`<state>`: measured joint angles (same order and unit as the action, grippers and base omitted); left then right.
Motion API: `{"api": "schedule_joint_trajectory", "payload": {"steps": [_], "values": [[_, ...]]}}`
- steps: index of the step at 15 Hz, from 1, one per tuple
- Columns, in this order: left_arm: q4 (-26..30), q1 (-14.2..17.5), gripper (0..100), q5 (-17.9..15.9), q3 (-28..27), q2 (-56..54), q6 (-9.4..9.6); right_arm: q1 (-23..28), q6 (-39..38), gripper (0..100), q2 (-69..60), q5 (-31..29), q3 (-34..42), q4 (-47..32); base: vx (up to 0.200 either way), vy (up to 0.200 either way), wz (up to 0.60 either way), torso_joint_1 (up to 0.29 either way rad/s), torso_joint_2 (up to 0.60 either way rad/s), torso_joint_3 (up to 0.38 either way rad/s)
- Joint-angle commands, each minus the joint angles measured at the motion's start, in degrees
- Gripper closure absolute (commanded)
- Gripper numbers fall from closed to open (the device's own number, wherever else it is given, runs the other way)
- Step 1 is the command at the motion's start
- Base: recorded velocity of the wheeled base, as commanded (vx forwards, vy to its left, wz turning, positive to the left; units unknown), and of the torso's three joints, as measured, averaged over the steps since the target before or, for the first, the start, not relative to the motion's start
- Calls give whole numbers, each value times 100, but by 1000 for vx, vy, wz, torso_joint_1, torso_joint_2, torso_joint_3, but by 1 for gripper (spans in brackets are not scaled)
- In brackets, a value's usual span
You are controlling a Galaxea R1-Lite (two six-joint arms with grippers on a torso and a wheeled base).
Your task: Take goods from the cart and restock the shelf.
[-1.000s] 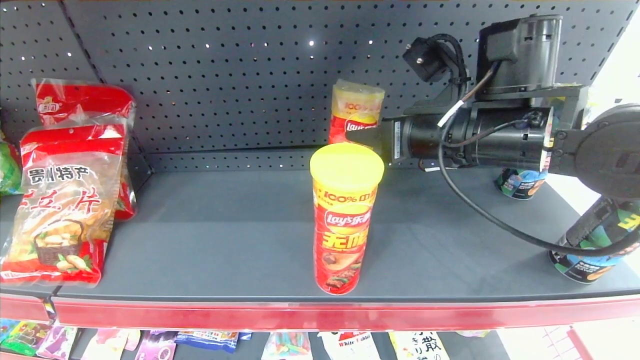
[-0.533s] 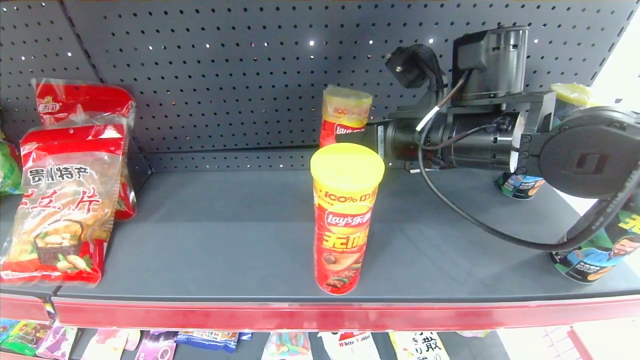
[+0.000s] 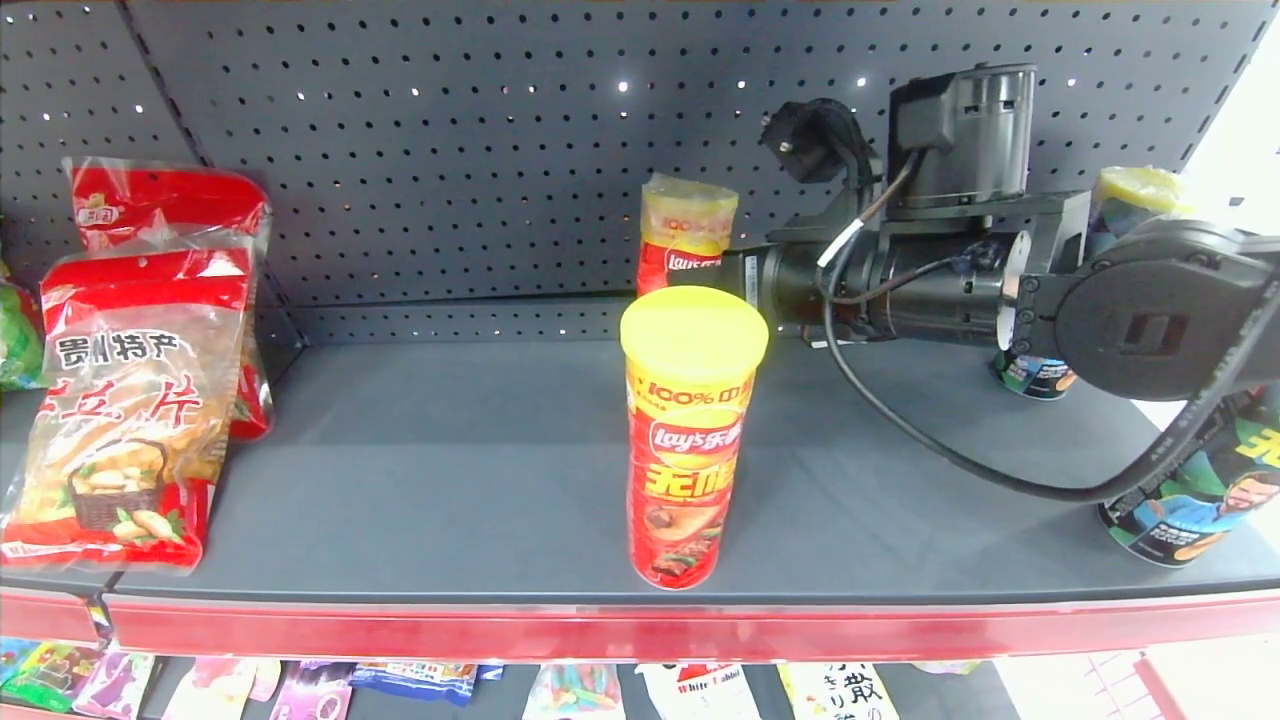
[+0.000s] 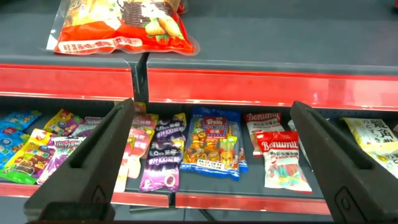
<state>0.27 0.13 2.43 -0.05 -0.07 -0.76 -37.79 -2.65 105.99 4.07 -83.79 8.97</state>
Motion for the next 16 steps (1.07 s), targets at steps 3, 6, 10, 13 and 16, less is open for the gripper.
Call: {"api": "schedule_joint_trajectory", "payload": {"steps": [3,6,10,13,16], "values": [[0,4,0,4,5,7,-4,0,1,100,10,-3,73,-27,0,0,0,0,0,0],[0,4,0,4,5,7,-4,-53,1,0,-69,-3,187,-27,0,0,0,0,0,0],[0,4,0,4,-4,7,-4,-97,18,0,-280,-3,442,-18,0,0,0,0,0,0],[0,4,0,4,5,7,-4,-132,27,0,-465,-3,653,-18,0,0,0,0,0,0],[0,4,0,4,5,7,-4,-132,27,0,-658,6,873,-27,0,0,0,0,0,0]]}}
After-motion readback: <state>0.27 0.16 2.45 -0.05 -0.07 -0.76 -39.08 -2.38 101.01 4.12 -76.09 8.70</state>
